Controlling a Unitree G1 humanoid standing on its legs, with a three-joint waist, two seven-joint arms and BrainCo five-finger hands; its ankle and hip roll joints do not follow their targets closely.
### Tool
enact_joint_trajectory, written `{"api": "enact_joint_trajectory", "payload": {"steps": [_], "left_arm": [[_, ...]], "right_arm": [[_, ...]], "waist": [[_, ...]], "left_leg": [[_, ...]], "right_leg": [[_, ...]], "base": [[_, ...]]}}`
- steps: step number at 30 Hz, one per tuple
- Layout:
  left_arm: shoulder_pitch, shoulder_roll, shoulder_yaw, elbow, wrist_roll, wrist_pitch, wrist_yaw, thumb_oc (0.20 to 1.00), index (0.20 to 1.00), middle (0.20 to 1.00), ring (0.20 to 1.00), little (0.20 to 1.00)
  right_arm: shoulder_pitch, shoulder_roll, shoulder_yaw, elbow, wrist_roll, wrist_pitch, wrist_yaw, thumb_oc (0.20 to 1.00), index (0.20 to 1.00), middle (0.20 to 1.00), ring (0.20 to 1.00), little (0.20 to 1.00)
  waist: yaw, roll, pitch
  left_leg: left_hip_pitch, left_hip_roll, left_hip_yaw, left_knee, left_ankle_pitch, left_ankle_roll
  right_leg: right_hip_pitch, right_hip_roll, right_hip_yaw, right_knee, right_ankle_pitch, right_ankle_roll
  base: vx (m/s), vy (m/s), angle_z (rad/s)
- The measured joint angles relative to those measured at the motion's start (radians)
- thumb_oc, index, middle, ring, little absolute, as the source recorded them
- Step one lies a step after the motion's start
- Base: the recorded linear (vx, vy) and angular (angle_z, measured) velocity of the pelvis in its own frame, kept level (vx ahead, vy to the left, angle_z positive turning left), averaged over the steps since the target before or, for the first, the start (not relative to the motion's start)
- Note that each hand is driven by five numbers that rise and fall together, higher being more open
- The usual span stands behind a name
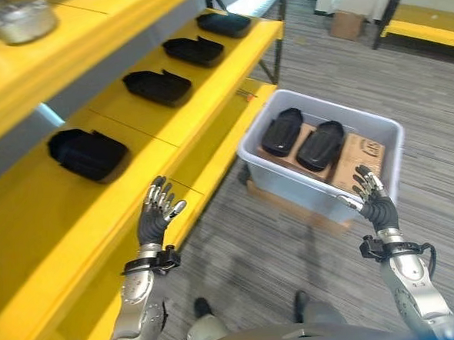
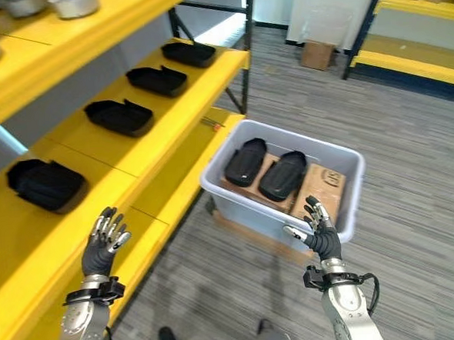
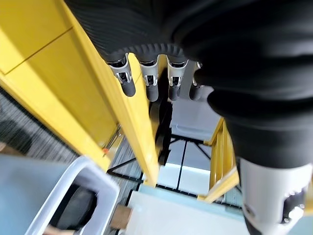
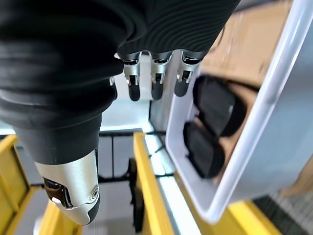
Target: Move parts from the plastic box to the shelf.
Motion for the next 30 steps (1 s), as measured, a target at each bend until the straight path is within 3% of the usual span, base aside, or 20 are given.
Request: {"api": "enact_joint_trajectory", "payload": {"steps": [1, 2, 3, 4, 5, 7, 11, 14, 15, 16, 18, 19, 20, 23, 30], "left_arm": [[0.002, -0.001, -0.001, -0.018, 0.003, 0.000, 0.000, 1.000, 1.000, 1.000, 1.000, 1.000], [-0.014, -0.004, -0.002, -0.031, 0.007, -0.004, 0.003, 1.000, 1.000, 1.000, 1.000, 1.000], [-0.036, -0.014, -0.010, -0.029, 0.007, -0.003, 0.005, 1.000, 1.000, 1.000, 1.000, 1.000], [-0.061, -0.033, -0.014, -0.023, 0.007, -0.003, 0.005, 1.000, 1.000, 1.000, 1.000, 1.000], [-0.075, -0.055, -0.018, -0.018, 0.006, -0.003, 0.005, 1.000, 1.000, 1.000, 1.000, 1.000], [-0.096, -0.070, -0.018, -0.011, 0.006, -0.004, -0.002, 1.000, 1.000, 1.000, 1.000, 1.000], [-0.107, -0.078, 0.004, 0.027, 0.005, -0.006, 0.007, 1.000, 1.000, 1.000, 1.000, 1.000], [-0.075, -0.083, 0.022, 0.025, -0.002, -0.008, 0.007, 1.000, 1.000, 1.000, 1.000, 1.000], [-0.072, -0.081, 0.022, 0.025, -0.003, -0.008, 0.007, 1.000, 1.000, 1.000, 1.000, 1.000], [-0.081, -0.064, 0.023, 0.024, -0.003, -0.008, 0.007, 1.000, 1.000, 1.000, 1.000, 1.000], [-0.114, -0.044, 0.027, 0.003, -0.003, -0.010, 0.007, 1.000, 1.000, 1.000, 1.000, 1.000], [-0.127, -0.026, 0.025, -0.001, -0.004, -0.021, 0.008, 1.000, 1.000, 1.000, 1.000, 1.000], [-0.125, -0.018, 0.033, -0.001, -0.004, -0.023, 0.008, 1.000, 1.000, 1.000, 1.000, 1.000], [-0.137, -0.006, 0.032, 0.002, -0.005, -0.025, 0.009, 1.000, 1.000, 1.000, 1.000, 1.000], [-0.141, 0.023, 0.032, -0.004, -0.004, -0.025, 0.023, 1.000, 1.000, 1.000, 1.000, 1.000]], "right_arm": [[-0.018, -0.016, 0.003, -0.008, 0.000, -0.006, -0.002, 1.000, 1.000, 1.000, 1.000, 1.000], [-0.055, -0.035, 0.012, -0.005, 0.000, -0.012, -0.008, 1.000, 1.000, 1.000, 1.000, 1.000], [-0.090, -0.039, 0.015, 0.002, 0.000, -0.010, -0.012, 1.000, 1.000, 1.000, 1.000, 1.000], [-0.117, -0.042, 0.015, 0.005, 0.000, -0.010, -0.015, 1.000, 1.000, 1.000, 1.000, 1.000], [-0.142, -0.045, 0.023, 0.012, 0.001, -0.009, -0.014, 1.000, 1.000, 1.000, 1.000, 1.000], [-0.157, -0.046, 0.038, 0.025, 0.001, -0.009, -0.003, 1.000, 1.000, 1.000, 1.000, 1.000], [-0.165, -0.041, 0.056, 0.060, 0.000, -0.006, 0.005, 1.000, 1.000, 1.000, 1.000, 1.000], [-0.164, -0.036, 0.053, 0.042, 0.000, -0.008, 0.023, 1.000, 1.000, 1.000, 1.000, 1.000], [-0.161, -0.045, 0.054, 0.040, 0.000, -0.008, 0.024, 1.000, 1.000, 1.000, 1.000, 1.000], [-0.153, -0.036, 0.053, 0.039, 0.001, -0.008, 0.023, 1.000, 1.000, 1.000, 1.000, 1.000], [-0.107, -0.018, 0.059, 0.032, 0.001, -0.007, 0.031, 1.000, 1.000, 1.000, 1.000, 1.000], [-0.092, 0.006, 0.066, 0.031, 0.001, -0.004, 0.035, 1.000, 1.000, 1.000, 1.000, 1.000], [-0.100, 0.014, 0.087, 0.030, 0.001, -0.001, 0.038, 1.000, 1.000, 1.000, 1.000, 1.000], [-0.128, 0.043, 0.105, 0.028, 0.002, 0.009, 0.050, 1.000, 1.000, 1.000, 1.000, 1.000], [-0.179, 0.041, 0.102, 0.016, 0.011, 0.015, 0.060, 1.000, 1.000, 1.000, 1.000, 1.000]], "waist": [[-0.002, 0.002, 0.012], [0.005, -0.004, 0.049], [0.016, -0.004, 0.066], [0.022, -0.003, 0.084], [0.029, 0.008, 0.099], [0.033, 0.047, 0.126], [0.078, 0.044, 0.172], [0.104, 0.043, 0.174], [0.103, 0.057, 0.168], [0.097, 0.040, 0.175], [0.080, -0.008, 0.172], [0.087, -0.039, 0.174], [0.103, -0.049, 0.176], [0.109, -0.053, 0.178], [0.107, -0.089, 0.161]], "left_leg": [[-0.030, 0.001, -0.028, 0.045, 0.018, 0.019], [-0.059, -0.036, -0.131, 0.074, -0.067, 0.019], [-0.067, -0.105, -0.220, 0.050, -0.153, 0.029], [-0.069, -0.162, -0.293, 0.004, -0.202, 0.029], [-0.065, -0.193, -0.326, -0.069, -0.213, 0.032], [-0.094, -0.191, -0.319, -0.195, -0.214, 0.033], [-0.130, -0.189, -0.472, -0.244, -0.214, 0.028], [-0.077, -0.161, -0.399, -0.178, -0.219, 0.036], [-0.048, -0.156, -0.369, -0.154, -0.237, 0.061], [-0.039, -0.173, -0.339, -0.158, -0.191, 0.049], [-0.039, -0.226, -0.307, -0.155, -0.183, 0.086], [-0.043, -0.257, -0.291, -0.130, -0.203, 0.110], [-0.043, -0.267, -0.266, -0.108, -0.214, 0.116], [-0.042, -0.292, -0.231, -0.063, -0.263, 0.144], [-0.051, -0.305, -0.202, 0.003, -0.323, 0.155]], "right_leg": [[-0.032, 0.013, 0.027, 0.012, 0.007, -0.015], [-0.051, 0.020, 0.080, 0.014, 0.014, -0.011], [-0.075, 0.021, 0.129, 0.001, 0.029, -0.007], [-0.085, 0.021, 0.160, -0.021, 0.048, -0.002], [-0.087, 0.029, 0.173, -0.042, 0.051, 0.002], [-0.083, 0.059, 0.168, -0.072, 0.066, -0.020], [-0.086, 0.087, 0.269, -0.080, 0.071, -0.013], [-0.070, 0.094, 0.335, -0.108, 0.082, 0.002], [-0.066, 0.092, 0.334, -0.120, 0.085, 0.003], [-0.055, 0.062, 0.339, -0.134, 0.103, 0.030], [-0.040, 0.006, 0.336, -0.169, 0.120, 0.057], [-0.024, -0.030, 0.329, -0.164, 0.131, 0.061], [-0.024, -0.046, 0.336, -0.167, 0.138, 0.072], [-0.013, -0.071, 0.334, -0.169, 0.161, 0.095], [0.000, -0.088, 0.332, -0.176, 0.152, 0.118]], "base": [[0.02, 0.055, -0.78], [0.05, 0.047, -0.99], [0.09, 0.064, -1.02], [0.11, 0.086, -0.99], [0.13, 0.117, -0.81], [0.20, 0.183, -0.70], [0.20, 0.205, -0.74], [0.19, 0.219, -1.13], [0.11, 0.133, -1.10], [0.14, 0.199, -0.71], [0.12, 0.204, -0.16], [0.09, 0.198, -0.19], [0.09, 0.194, -0.26], [0.07, 0.158, -0.27], [0.08, 0.182, -0.12]]}}
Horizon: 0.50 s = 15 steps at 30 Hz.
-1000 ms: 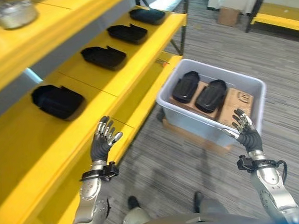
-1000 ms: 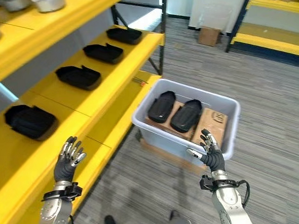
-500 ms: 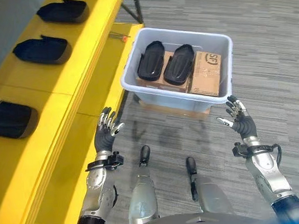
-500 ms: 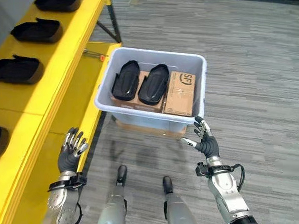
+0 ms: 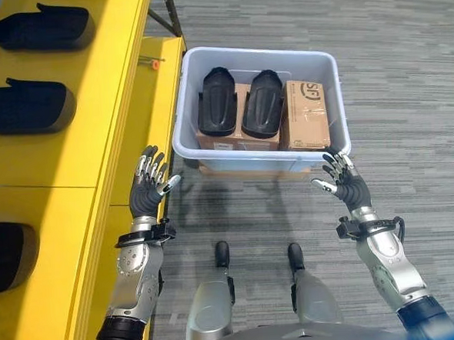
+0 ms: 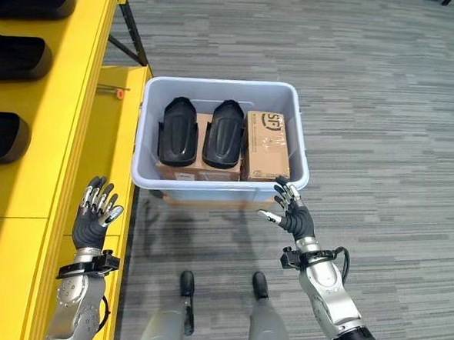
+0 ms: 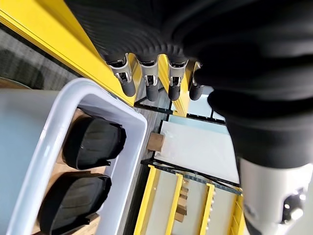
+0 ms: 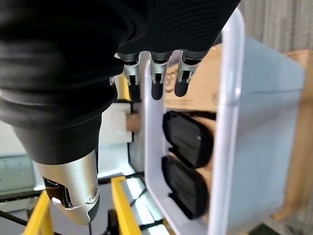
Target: Move parts from the plastic box to the shelf.
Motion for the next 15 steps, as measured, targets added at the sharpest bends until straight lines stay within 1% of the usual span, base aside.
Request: {"api": "enact_joint_trajectory", "payload": {"steps": [2, 4, 5, 6, 8, 9, 10, 11, 12, 13, 14, 15], "left_arm": [[-0.009, 0.006, -0.001, 0.000, 0.000, 0.000, 0.000, 1.000, 1.000, 1.000, 1.000, 1.000], [-0.018, 0.016, -0.012, 0.000, 0.001, 0.001, 0.001, 1.000, 1.000, 1.000, 1.000, 1.000], [-0.024, 0.027, -0.021, 0.002, 0.001, 0.001, 0.000, 1.000, 1.000, 1.000, 1.000, 1.000], [-0.027, 0.040, -0.036, 0.004, 0.002, 0.003, 0.000, 1.000, 1.000, 1.000, 1.000, 1.000], [-0.042, 0.061, -0.068, 0.005, 0.004, 0.006, -0.002, 1.000, 1.000, 1.000, 1.000, 1.000], [-0.041, 0.064, -0.072, 0.004, 0.010, 0.006, -0.002, 1.000, 1.000, 1.000, 1.000, 1.000], [-0.035, 0.065, -0.072, 0.004, 0.011, 0.007, -0.002, 1.000, 1.000, 1.000, 1.000, 1.000], [-0.030, 0.069, -0.071, 0.004, 0.011, 0.007, -0.001, 1.000, 1.000, 1.000, 1.000, 1.000], [-0.017, 0.068, -0.069, 0.006, 0.011, 0.008, 0.002, 1.000, 1.000, 1.000, 1.000, 1.000], [-0.005, 0.055, -0.065, 0.010, 0.011, 0.011, 0.004, 1.000, 1.000, 1.000, 1.000, 1.000], [-0.010, 0.054, -0.068, 0.011, 0.011, 0.014, 0.000, 1.000, 1.000, 1.000, 1.000, 1.000], [-0.012, 0.049, -0.055, 0.022, 0.010, 0.015, 0.002, 1.000, 1.000, 1.000, 1.000, 1.000]], "right_arm": [[-0.001, -0.001, 0.000, 0.000, 0.001, 0.009, 0.001, 1.000, 1.000, 1.000, 1.000, 1.000], [-0.004, 0.000, 0.001, 0.000, 0.001, 0.011, 0.001, 1.000, 1.000, 1.000, 1.000, 1.000], [-0.011, -0.002, 0.009, 0.000, 0.002, 0.012, 0.000, 1.000, 1.000, 1.000, 1.000, 1.000], [-0.018, -0.002, 0.024, 0.000, 0.002, 0.014, 0.000, 1.000, 1.000, 1.000, 1.000, 1.000], [-0.019, 0.001, 0.067, -0.001, 0.002, 0.014, 0.002, 1.000, 1.000, 1.000, 1.000, 1.000], [-0.016, 0.003, 0.090, -0.001, 0.002, 0.015, 0.006, 1.000, 1.000, 1.000, 1.000, 1.000], [-0.017, 0.002, 0.098, -0.003, 0.002, 0.015, 0.009, 1.000, 1.000, 1.000, 1.000, 1.000], [-0.020, 0.003, 0.107, -0.004, 0.002, 0.015, 0.010, 1.000, 1.000, 1.000, 1.000, 1.000], [-0.032, 0.013, 0.117, -0.002, 0.002, 0.021, 0.011, 1.000, 1.000, 1.000, 1.000, 1.000], [-0.039, 0.024, 0.115, -0.001, 0.002, 0.021, 0.013, 1.000, 1.000, 1.000, 1.000, 1.000], [-0.028, 0.021, 0.107, -0.001, 0.002, 0.021, 0.012, 1.000, 1.000, 1.000, 1.000, 1.000], [-0.031, 0.020, 0.105, 0.001, 0.002, 0.021, 0.015, 1.000, 1.000, 1.000, 1.000, 1.000]], "waist": [[-0.004, -0.016, -0.010], [-0.008, -0.020, -0.016], [-0.014, -0.018, -0.018], [-0.028, -0.011, -0.023], [-0.035, -0.006, -0.029], [-0.034, -0.001, -0.031], [-0.033, 0.005, -0.034], [-0.024, 0.010, -0.035], [-0.001, 0.009, -0.033], [-0.003, 0.023, -0.032], [-0.029, 0.025, -0.031], [-0.026, 0.018, -0.031]], "left_leg": [[-0.024, -0.004, -0.006, 0.033, -0.023, 0.012], [-0.038, -0.008, -0.011, 0.050, -0.029, 0.019], [-0.048, -0.010, -0.021, 0.051, -0.036, 0.022], [-0.052, -0.010, -0.030, 0.043, -0.033, 0.028], [-0.044, -0.017, -0.040, 0.027, -0.021, 0.045], [-0.029, -0.028, -0.047, 0.024, -0.015, 0.056], [-0.028, -0.031, -0.046, 0.025, -0.011, 0.062], [-0.024, -0.034, -0.036, 0.023, -0.009, 0.070], [0.000, -0.035, -0.005, -0.006, -0.001, 0.084], [0.026, -0.042, 0.007, -0.045, 0.022, 0.099], [0.028, -0.058, 0.004, -0.058, 0.034, 0.104], [0.030, -0.059, 0.011, -0.076, 0.039, 0.097]], "right_leg": [[-0.005, -0.004, -0.003, 0.006, -0.009, 0.001], [-0.023, -0.005, -0.005, 0.033, -0.008, 0.000], [-0.044, -0.001, -0.005, 0.074, -0.008, 0.000], [-0.077, 0.003, -0.005, 0.134, -0.006, -0.002], [-0.163, 0.010, -0.001, 0.315, 0.007, -0.006], [-0.205, 0.009, 0.001, 0.402, 0.042, -0.009], [-0.222, 0.009, -0.001, 0.428, 0.064, -0.008], [-0.248, 0.004, -0.020, 0.452, 0.096, -0.006], [-0.288, -0.033, -0.109, 0.478, 0.117, -0.002], [-0.272, -0.050, -0.189, 0.390, 0.052, 0.013], [-0.262, -0.037, -0.156, 0.272, 0.040, 0.033], [-0.250, -0.024, -0.164, 0.116, 0.043, 0.059]], "base": [[0.03, 0.166, 0.06], [0.01, 0.180, 0.08], [0.02, 0.167, 0.16], [0.04, 0.182, 0.22], [0.07, 0.193, 0.31], [0.13, 0.220, 0.21], [0.16, 0.160, 0.01], [0.15, 0.089, -0.42], [0.11, -0.005, -0.65], [0.22, -0.074, -0.44], [0.27, -0.117, -0.24], [0.29, -0.142, 0.02]]}}
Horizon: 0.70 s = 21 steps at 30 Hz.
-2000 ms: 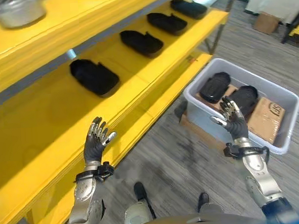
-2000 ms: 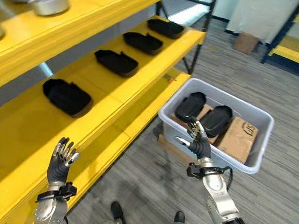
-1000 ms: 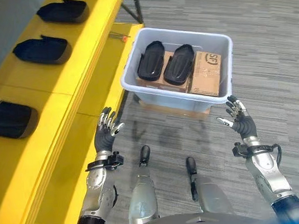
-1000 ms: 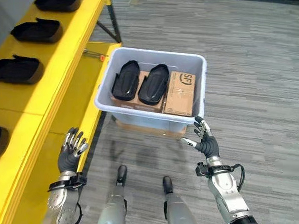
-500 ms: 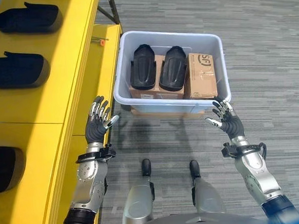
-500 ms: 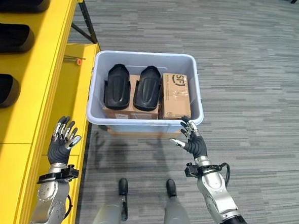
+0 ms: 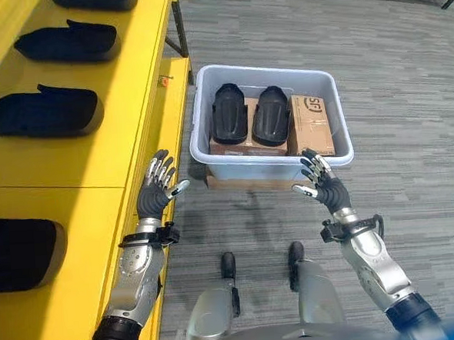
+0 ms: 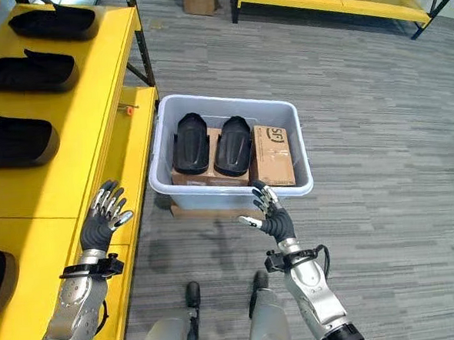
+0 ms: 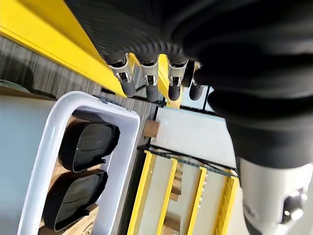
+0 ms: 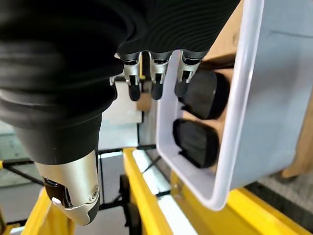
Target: Move parts from the plastic box to the shelf.
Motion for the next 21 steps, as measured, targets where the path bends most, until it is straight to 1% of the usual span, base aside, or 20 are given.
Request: {"api": "enact_joint_trajectory", "payload": {"steps": [1, 2, 3, 4, 5, 6, 7, 8, 9, 11, 13, 15, 17, 19, 20, 21], "left_arm": [[-0.004, -0.003, 0.002, 0.017, 0.000, 0.004, 0.000, 1.000, 1.000, 1.000, 1.000, 1.000], [-0.005, -0.018, 0.008, 0.035, 0.000, 0.006, 0.001, 1.000, 1.000, 1.000, 1.000, 1.000], [0.009, -0.046, 0.008, 0.045, 0.000, 0.006, 0.001, 1.000, 1.000, 1.000, 1.000, 1.000], [0.010, -0.060, 0.004, 0.045, 0.000, 0.006, 0.000, 1.000, 1.000, 1.000, 1.000, 1.000], [0.014, -0.073, -0.017, 0.039, 0.000, 0.007, -0.004, 1.000, 1.000, 1.000, 1.000, 1.000], [0.027, -0.056, -0.024, 0.010, -0.001, 0.007, -0.006, 1.000, 1.000, 1.000, 1.000, 1.000], [0.029, -0.049, -0.023, -0.002, -0.001, 0.007, -0.009, 1.000, 1.000, 1.000, 1.000, 1.000], [0.033, -0.050, -0.022, -0.013, -0.003, 0.008, -0.015, 1.000, 1.000, 1.000, 1.000, 1.000], [0.043, -0.051, -0.023, -0.022, -0.004, 0.008, -0.020, 1.000, 1.000, 1.000, 1.000, 1.000], [0.050, -0.066, -0.024, -0.022, -0.011, 0.010, -0.030, 1.000, 1.000, 1.000, 1.000, 1.000], [0.052, -0.068, -0.025, -0.036, -0.012, 0.010, -0.046, 1.000, 1.000, 1.000, 1.000, 1.000], [0.048, -0.068, -0.026, -0.045, -0.018, 0.011, -0.048, 1.000, 1.000, 1.000, 1.000, 1.000], [0.050, -0.067, -0.029, -0.045, -0.049, 0.014, -0.049, 1.000, 1.000, 1.000, 1.000, 1.000], [0.053, -0.067, -0.034, -0.045, -0.050, 0.016, -0.054, 1.000, 1.000, 1.000, 1.000, 1.000], [0.056, -0.067, -0.036, -0.045, -0.050, 0.018, -0.063, 1.000, 1.000, 1.000, 1.000, 1.000], [0.059, -0.066, -0.035, -0.045, -0.051, 0.026, -0.070, 1.000, 1.000, 1.000, 1.000, 1.000]], "right_arm": [[0.005, 0.000, -0.003, 0.000, 0.000, 0.000, -0.001, 1.000, 1.000, 1.000, 1.000, 1.000], [0.006, 0.000, -0.004, 0.000, 0.001, 0.001, -0.003, 1.000, 1.000, 1.000, 1.000, 1.000], [0.018, 0.002, -0.005, -0.001, 0.000, 0.001, -0.003, 1.000, 1.000, 1.000, 1.000, 1.000], [0.037, 0.001, -0.010, -0.012, 0.001, 0.001, -0.003, 1.000, 1.000, 1.000, 1.000, 1.000], [0.067, 0.001, -0.022, -0.020, 0.001, 0.001, -0.002, 1.000, 1.000, 1.000, 1.000, 1.000], [0.074, 0.002, -0.037, -0.020, 0.001, 0.001, 0.003, 1.000, 1.000, 1.000, 1.000, 1.000], [0.073, 0.000, -0.045, -0.015, 0.002, 0.001, 0.003, 1.000, 1.000, 1.000, 1.000, 1.000], [0.058, -0.008, -0.053, -0.008, 0.011, 0.001, 0.002, 1.000, 1.000, 1.000, 1.000, 1.000], [0.046, -0.013, -0.054, -0.008, 0.021, 0.001, 0.001, 1.000, 1.000, 1.000, 1.000, 1.000], [0.037, -0.037, -0.063, -0.010, 0.027, 0.000, 0.000, 1.000, 1.000, 1.000, 1.000, 1.000], [0.035, -0.057, -0.091, -0.011, 0.027, -0.005, -0.004, 1.000, 1.000, 1.000, 1.000, 1.000], [0.035, -0.080, -0.100, -0.011, 0.029, -0.006, -0.005, 1.000, 1.000, 1.000, 1.000, 1.000], [0.055, -0.082, -0.107, -0.010, 0.030, -0.006, -0.005, 1.000, 1.000, 1.000, 1.000, 1.000], [0.063, -0.082, -0.107, -0.010, 0.035, -0.006, -0.004, 1.000, 1.000, 1.000, 1.000, 1.000], [0.072, -0.081, -0.108, -0.008, 0.037, -0.007, -0.004, 1.000, 1.000, 1.000, 1.000, 1.000], [0.085, -0.077, -0.108, -0.002, 0.038, -0.007, -0.003, 1.000, 1.000, 1.000, 1.000, 1.000]], "waist": [[-0.012, -0.002, 0.000], [-0.020, -0.003, 0.002], [-0.032, 0.000, 0.005], [-0.028, -0.003, 0.005], [-0.025, -0.021, -0.008], [-0.028, -0.048, -0.036], [-0.027, -0.058, -0.043], [-0.027, -0.038, -0.042], [-0.029, -0.024, -0.048], [-0.039, 0.000, -0.063], [-0.057, 0.014, -0.080], [-0.064, 0.024, -0.085], [-0.072, 0.034, -0.091], [-0.080, 0.043, -0.091], [-0.081, 0.051, -0.093], [-0.077, 0.051, -0.097]], "left_leg": [[0.002, -0.007, 0.002, -0.012, 0.008, -0.008], [0.006, -0.012, 0.008, -0.017, 0.006, -0.006], [0.030, -0.014, 0.002, -0.027, -0.002, -0.005], [0.044, -0.015, -0.005, -0.039, -0.001, -0.008], [0.088, -0.017, -0.024, -0.080, 0.004, -0.025], [0.104, -0.016, -0.058, -0.098, 0.001, -0.057], [0.108, -0.013, -0.067, -0.099, 0.000, -0.073], [0.112, 0.028, -0.069, -0.093, -0.007, -0.094], [0.123, 0.054, -0.071, -0.099, -0.010, -0.107], [0.153, 0.105, -0.077, -0.116, -0.008, -0.127], [0.162, 0.149, -0.089, -0.115, -0.006, -0.140], [0.167, 0.178, -0.095, -0.118, -0.003, -0.152], [0.166, 0.204, -0.098, -0.117, 0.004, -0.164], [0.163, 0.216, -0.107, -0.117, 0.009, -0.171], [0.163, 0.223, -0.117, -0.115, 0.010, -0.173], [0.138, 0.228, -0.122, -0.076, 0.005, -0.200]], "right_leg": [[0.026, -0.003, -0.007, -0.170, 0.020, 0.032], [0.018, -0.010, -0.006, -0.223, 0.040, 0.033], [0.016, -0.014, 0.006, -0.222, 0.069, 0.029], [0.036, -0.010, 0.007, -0.215, 0.077, 0.023], [0.079, -0.005, 0.001, -0.170, 0.091, 0.004], [0.143, 0.009, 0.002, -0.152, 0.103, -0.011], [0.175, 0.017, 0.002, -0.166, 0.075, -0.051], [0.183, 0.056, -0.008, -0.168, 0.071, -0.072], [0.193, 0.081, -0.014, -0.168, 0.061, -0.082], [0.216, 0.130, -0.027, -0.167, 0.043, -0.098], [0.230, 0.174, -0.028, -0.167, 0.017, -0.122], [0.234, 0.203, -0.029, -0.167, 0.000, -0.138], [0.237, 0.228, -0.038, -0.166, -0.012, -0.155], [0.237, 0.240, -0.050, -0.160, -0.021, -0.168], [0.236, 0.250, -0.055, -0.154, -0.036, -0.182], [0.217, 0.253, -0.055, -0.124, -0.054, -0.208]], "base": [[0.19, -0.126, -0.14], [0.26, -0.172, 0.10], [0.28, -0.191, 0.13], [0.37, -0.302, 0.43], [0.42, -0.371, 0.69], [0.42, -0.384, 0.74], [0.35, -0.321, 0.41], [0.25, -0.227, 0.08], [0.21, -0.194, -0.06], [0.18, -0.164, -0.03], [0.16, -0.159, -0.03], [0.13, -0.140, -0.05], [0.10, -0.111, 0.05], [0.10, -0.135, 0.14], [0.07, -0.133, 0.17], [0.03, -0.160, 0.14]]}}
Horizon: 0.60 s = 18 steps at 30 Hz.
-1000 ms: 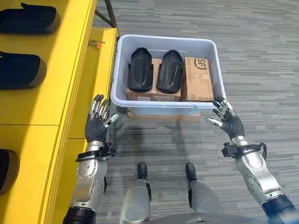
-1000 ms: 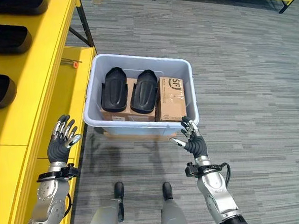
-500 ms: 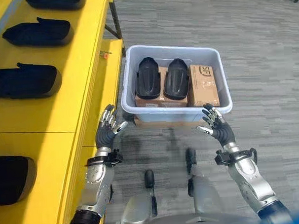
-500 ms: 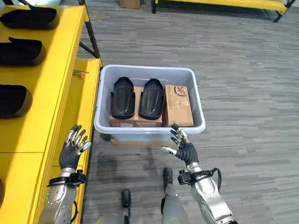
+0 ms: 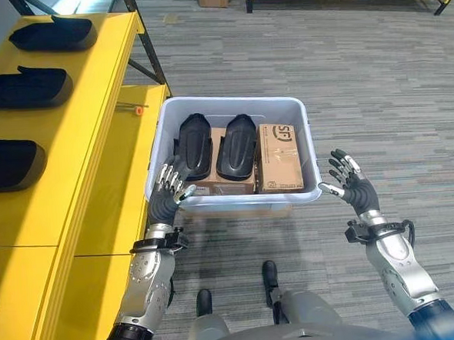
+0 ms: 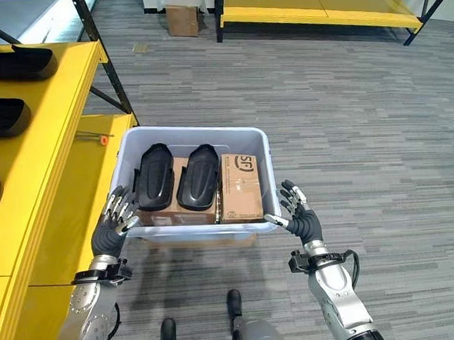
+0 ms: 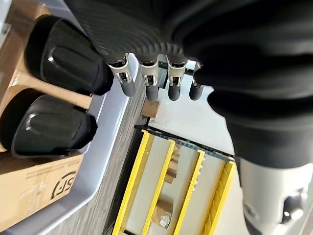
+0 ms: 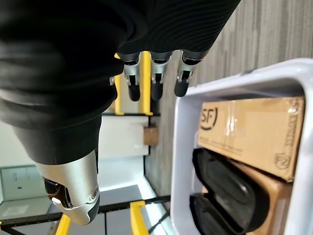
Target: Move parts from the plastic box to the shelf.
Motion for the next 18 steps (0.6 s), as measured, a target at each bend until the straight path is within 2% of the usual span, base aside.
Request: {"api": "enact_joint_trajectory", "payload": {"steps": [2, 3, 4, 5, 6, 7, 8, 9, 10, 12, 13, 14, 15, 16, 17, 18], "left_arm": [[0.015, 0.000, 0.000, 0.000, -0.001, 0.002, -0.004, 1.000, 1.000, 1.000, 1.000, 1.000], [0.017, 0.008, 0.000, -0.001, -0.002, 0.004, -0.012, 1.000, 1.000, 1.000, 1.000, 1.000], [-0.007, 0.012, -0.001, -0.001, -0.005, 0.004, -0.013, 1.000, 1.000, 1.000, 1.000, 1.000], [-0.007, 0.010, -0.006, -0.001, -0.017, 0.005, -0.013, 1.000, 1.000, 1.000, 1.000, 1.000], [0.002, 0.008, -0.012, 0.000, -0.022, 0.007, -0.013, 1.000, 1.000, 1.000, 1.000, 1.000], [-0.007, 0.009, -0.017, 0.000, -0.024, 0.009, -0.013, 1.000, 1.000, 1.000, 1.000, 1.000], [-0.015, 0.004, -0.019, 0.001, -0.026, 0.008, -0.013, 1.000, 1.000, 1.000, 1.000, 1.000], [-0.018, 0.003, -0.019, 0.005, -0.027, 0.008, -0.013, 1.000, 1.000, 1.000, 1.000, 1.000], [-0.026, -0.002, -0.021, 0.015, -0.026, 0.008, -0.013, 1.000, 1.000, 1.000, 1.000, 1.000], [-0.044, -0.004, -0.023, 0.033, -0.025, 0.008, -0.011, 1.000, 1.000, 1.000, 1.000, 1.000], [-0.035, -0.005, -0.019, 0.033, -0.025, 0.009, -0.009, 1.000, 1.000, 1.000, 1.000, 1.000], [-0.031, -0.007, -0.019, 0.026, -0.025, 0.008, -0.013, 1.000, 1.000, 1.000, 1.000, 1.000], [-0.028, -0.005, -0.021, 0.018, -0.025, 0.008, -0.015, 1.000, 1.000, 1.000, 1.000, 1.000], [-0.041, -0.007, -0.021, 0.007, -0.025, 0.008, -0.015, 1.000, 1.000, 1.000, 1.000, 1.000], [-0.047, -0.007, -0.020, -0.013, -0.025, 0.007, -0.015, 1.000, 1.000, 1.000, 1.000, 1.000], [-0.059, -0.001, -0.017, -0.016, -0.026, 0.007, -0.014, 1.000, 1.000, 1.000, 1.000, 1.000]], "right_arm": [[0.003, -0.001, 0.000, 0.003, 0.000, 0.000, 0.002, 1.000, 1.000, 1.000, 1.000, 1.000], [0.003, 0.000, -0.001, 0.008, 0.001, -0.002, 0.005, 1.000, 1.000, 1.000, 1.000, 1.000], [0.006, -0.001, 0.000, 0.008, 0.001, -0.002, 0.008, 1.000, 1.000, 1.000, 1.000, 1.000], [0.008, -0.005, 0.003, 0.007, 0.001, -0.002, 0.011, 1.000, 1.000, 1.000, 1.000, 1.000], [-0.001, -0.006, 0.007, 0.005, 0.001, -0.002, 0.011, 1.000, 1.000, 1.000, 1.000, 1.000], [-0.012, -0.004, 0.007, 0.004, 0.001, -0.002, 0.007, 1.000, 1.000, 1.000, 1.000, 1.000], [-0.026, -0.007, 0.009, 0.001, 0.000, -0.003, 0.007, 1.000, 1.000, 1.000, 1.000, 1.000], [-0.052, -0.007, 0.011, 0.001, -0.003, -0.003, 0.001, 1.000, 1.000, 1.000, 1.000, 1.000], [-0.065, -0.008, 0.010, 0.001, -0.004, -0.006, -0.011, 1.000, 1.000, 1.000, 1.000, 1.000], [-0.083, -0.023, 0.008, 0.001, -0.011, -0.007, -0.028, 1.000, 1.000, 1.000, 1.000, 1.000], [-0.086, -0.019, 0.006, 0.000, -0.012, -0.006, -0.034, 1.000, 1.000, 1.000, 1.000, 1.000], [-0.086, -0.025, 0.009, -0.016, -0.013, -0.006, -0.037, 1.000, 1.000, 1.000, 1.000, 1.000], [-0.087, -0.035, 0.006, -0.030, -0.013, -0.008, -0.039, 1.000, 1.000, 1.000, 1.000, 1.000], [-0.091, -0.050, 0.000, -0.042, -0.013, -0.008, -0.040, 1.000, 1.000, 1.000, 1.000, 1.000], [-0.096, -0.064, -0.003, -0.047, -0.014, -0.009, -0.040, 1.000, 1.000, 1.000, 1.000, 1.000], [-0.088, -0.051, 0.001, -0.046, -0.014, -0.008, -0.044, 1.000, 1.000, 1.000, 1.000, 1.000]], "waist": [[0.016, 0.005, -0.001], [0.030, -0.006, 0.005], [0.038, -0.031, 0.015], [0.057, -0.040, 0.022], [0.070, -0.031, 0.024], [0.059, -0.033, 0.033], [0.067, -0.034, 0.041], [0.067, -0.025, 0.055], [0.059, -0.014, 0.067], [0.054, 0.003, 0.100], [0.059, 0.012, 0.104], [0.053, 0.030, 0.107], [0.034, 0.046, 0.113], [0.028, 0.062, 0.125], [0.032, 0.081, 0.141], [0.039, 0.053, 0.150]], "left_leg": [[-0.031, -0.002, 0.001, 0.055, 0.003, -0.002], [-0.125, -0.022, -0.008, 0.213, -0.012, -0.036], [-0.236, -0.048, -0.036, 0.384, 0.016, -0.029], [-0.274, -0.061, -0.066, 0.465, 0.036, -0.018], [-0.310, -0.058, -0.082, 0.505, 0.020, -0.006], [-0.334, -0.045, -0.080, 0.469, 0.016, -0.003], [-0.326, -0.010, -0.076, 0.332, 0.020, 0.000], [-0.302, 0.054, -0.048, 0.160, 0.033, -0.014], [-0.280, 0.091, -0.031, 0.030, 0.036, -0.016], [-0.254, 0.126, 0.009, -0.080, 0.043, -0.027], [-0.218, 0.109, -0.020, -0.036, 0.046, -0.032], [-0.160, 0.083, 0.009, -0.024, 0.046, -0.031], [-0.157, 0.066, 0.027, -0.008, 0.045, -0.028], [-0.144, 0.046, 0.033, -0.009, 0.047, -0.012], [-0.123, 0.047, 0.049, -0.019, 0.059, -0.034], [-0.136, 0.004, 0.065, -0.012, 0.061, -0.022]], "right_leg": [[-0.016, 0.004, -0.002, 0.026, -0.007, -0.010], [-0.050, -0.004, -0.001, 0.068, -0.031, -0.041], [-0.071, -0.026, -0.006, 0.096, -0.041, -0.055], [-0.075, -0.036, -0.008, 0.104, -0.038, -0.060], [-0.071, -0.036, -0.010, 0.107, -0.043, -0.066], [-0.074, -0.039, -0.011, 0.106, -0.049, -0.071], [-0.081, -0.043, -0.014, 0.103, -0.048, -0.067], [-0.083, -0.039, -0.016, 0.104, -0.046, -0.064], [-0.083, -0.035, -0.016, 0.104, -0.045, -0.062], [-0.090, -0.035, 0.003, 0.100, -0.039, -0.046], [-0.093, -0.026, 0.044, 0.084, -0.014, -0.011], [-0.093, -0.025, 0.058, 0.073, -0.003, 0.003], [-0.101, -0.028, 0.060, 0.070, 0.006, 0.012], [-0.108, -0.030, 0.065, 0.070, 0.017, 0.017], [-0.116, -0.024, 0.071, 0.070, 0.029, 0.027], [-0.131, -0.066, 0.088, 0.072, 0.037, 0.049]], "base": [[0.00, -0.190, 0.06], [-0.03, -0.075, 0.18], [0.00, -0.037, 0.17], [0.04, 0.024, 0.11], [0.09, 0.067, 0.14], [0.13, 0.120, 0.15], [0.12, 0.154, 0.09], [0.13, 0.177, -0.06], [0.12, 0.178, -0.01], [0.17, 0.283, -0.41], [0.22, 0.484, -1.10], [0.15, 0.363, -0.91], [0.07, 0.214, -0.52], [0.01, 0.137, -0.31], [0.01, 0.200, -0.29], [0.00, 0.259, -0.23]]}}
